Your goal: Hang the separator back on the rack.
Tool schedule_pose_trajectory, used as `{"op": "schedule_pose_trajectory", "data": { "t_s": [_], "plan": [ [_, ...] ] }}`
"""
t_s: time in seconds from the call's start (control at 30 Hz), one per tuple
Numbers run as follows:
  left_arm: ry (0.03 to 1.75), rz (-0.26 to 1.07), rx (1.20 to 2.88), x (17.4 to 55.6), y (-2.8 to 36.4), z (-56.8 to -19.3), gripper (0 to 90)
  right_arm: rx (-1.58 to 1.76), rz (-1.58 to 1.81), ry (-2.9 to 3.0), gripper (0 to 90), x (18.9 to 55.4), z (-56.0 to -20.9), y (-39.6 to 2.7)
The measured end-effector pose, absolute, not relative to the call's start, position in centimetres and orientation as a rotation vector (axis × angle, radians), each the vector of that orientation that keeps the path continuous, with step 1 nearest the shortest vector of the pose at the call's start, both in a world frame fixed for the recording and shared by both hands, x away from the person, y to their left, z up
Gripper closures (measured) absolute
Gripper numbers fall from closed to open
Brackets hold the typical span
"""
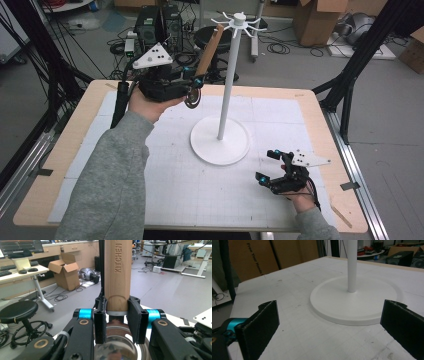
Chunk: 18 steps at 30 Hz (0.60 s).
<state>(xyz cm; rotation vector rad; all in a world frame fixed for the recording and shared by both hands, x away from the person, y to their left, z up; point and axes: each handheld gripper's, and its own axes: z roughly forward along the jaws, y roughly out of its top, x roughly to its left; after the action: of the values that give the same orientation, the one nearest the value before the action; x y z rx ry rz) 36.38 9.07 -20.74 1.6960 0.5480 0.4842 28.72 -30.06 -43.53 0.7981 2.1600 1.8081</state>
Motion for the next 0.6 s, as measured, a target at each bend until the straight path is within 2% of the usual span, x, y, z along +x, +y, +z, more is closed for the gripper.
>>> {"op": "schedule_pose_trajectory", "data": {
  "t_s": [0.5,0.6],
  "plan": [
    [0.568,0.475,1.703,36.9,7.7,-21.4,69.1,0.795,1.807,2.160,1.2,28.8,-43.5,-30.1],
    [0.552,0.474,1.702,36.8,7.5,-21.5,66.7,0.794,1.807,2.160,1.2,28.7,-43.5,-30.1]
  ]
}}
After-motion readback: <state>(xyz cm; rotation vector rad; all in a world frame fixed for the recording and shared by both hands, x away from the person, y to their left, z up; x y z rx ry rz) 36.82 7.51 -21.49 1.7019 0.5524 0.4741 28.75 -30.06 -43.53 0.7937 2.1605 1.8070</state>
